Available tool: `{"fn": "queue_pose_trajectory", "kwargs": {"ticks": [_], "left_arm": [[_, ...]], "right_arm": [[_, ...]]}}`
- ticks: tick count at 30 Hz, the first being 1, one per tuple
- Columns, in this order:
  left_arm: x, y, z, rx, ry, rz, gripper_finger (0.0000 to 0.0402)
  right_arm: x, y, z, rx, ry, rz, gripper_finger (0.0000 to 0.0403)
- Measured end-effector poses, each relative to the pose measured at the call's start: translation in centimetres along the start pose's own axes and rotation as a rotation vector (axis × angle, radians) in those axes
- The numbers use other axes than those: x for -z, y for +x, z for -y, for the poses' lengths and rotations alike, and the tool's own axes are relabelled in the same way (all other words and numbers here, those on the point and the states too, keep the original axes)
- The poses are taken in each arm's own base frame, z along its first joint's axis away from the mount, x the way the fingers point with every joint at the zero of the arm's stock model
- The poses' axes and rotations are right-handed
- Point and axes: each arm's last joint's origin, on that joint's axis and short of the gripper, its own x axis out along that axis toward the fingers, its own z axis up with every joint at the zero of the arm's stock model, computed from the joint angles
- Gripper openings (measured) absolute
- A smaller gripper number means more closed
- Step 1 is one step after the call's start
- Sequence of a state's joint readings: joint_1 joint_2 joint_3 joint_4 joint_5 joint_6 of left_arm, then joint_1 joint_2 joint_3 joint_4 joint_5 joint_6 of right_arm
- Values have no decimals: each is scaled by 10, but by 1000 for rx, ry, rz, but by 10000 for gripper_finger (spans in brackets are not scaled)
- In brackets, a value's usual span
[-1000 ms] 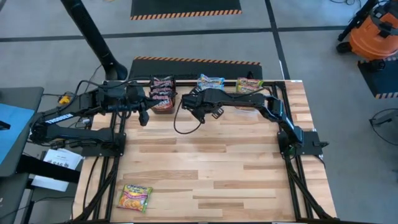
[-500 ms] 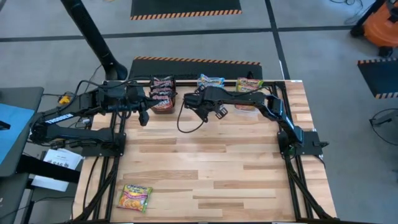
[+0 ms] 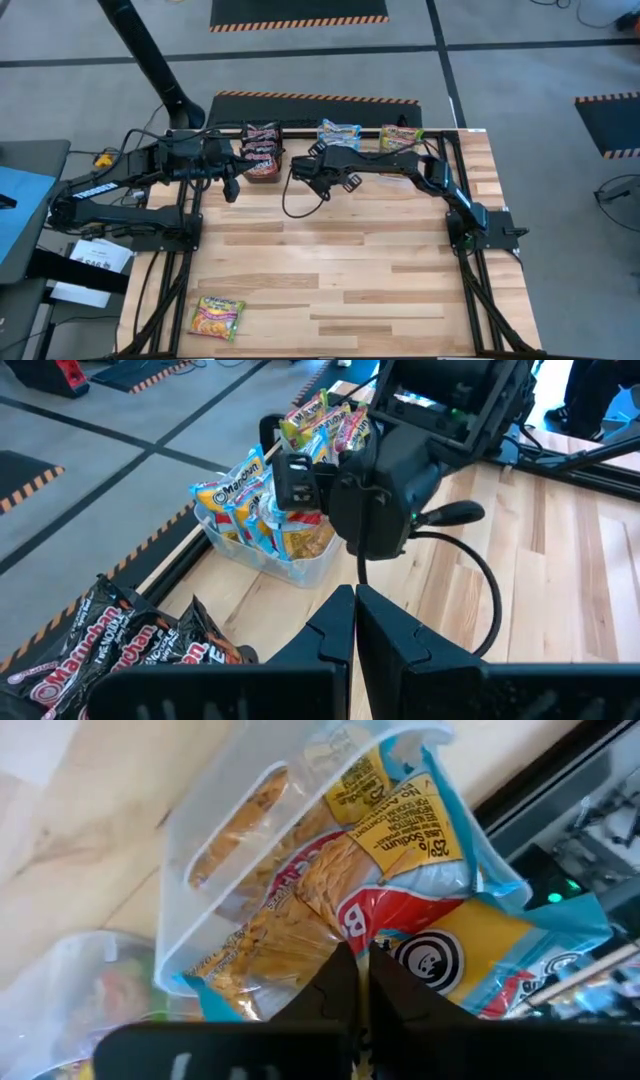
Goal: Sort Maruchan noodles
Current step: Put the blue noodle pack into the left transparent bin
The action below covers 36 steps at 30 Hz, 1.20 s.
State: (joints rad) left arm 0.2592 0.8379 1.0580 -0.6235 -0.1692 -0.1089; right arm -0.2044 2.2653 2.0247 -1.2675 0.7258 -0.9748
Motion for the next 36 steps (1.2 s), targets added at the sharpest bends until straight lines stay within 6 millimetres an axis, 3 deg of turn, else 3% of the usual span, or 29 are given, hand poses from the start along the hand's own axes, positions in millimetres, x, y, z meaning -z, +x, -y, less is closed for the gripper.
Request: {"fn": "queue_pose_trajectory", "kwargs": {"ticks": [12, 25, 36], "left_arm": [[0, 0, 0, 0, 0, 0, 0], [0, 0, 0, 0, 1, 0, 0], [0, 0, 0, 0, -5, 1, 0]], "right_arm": [[0, 0, 0, -36, 35, 57, 36], [-1, -2, -2, -49, 214, 50, 104], [7, 0, 0, -63, 264, 42, 107]]}}
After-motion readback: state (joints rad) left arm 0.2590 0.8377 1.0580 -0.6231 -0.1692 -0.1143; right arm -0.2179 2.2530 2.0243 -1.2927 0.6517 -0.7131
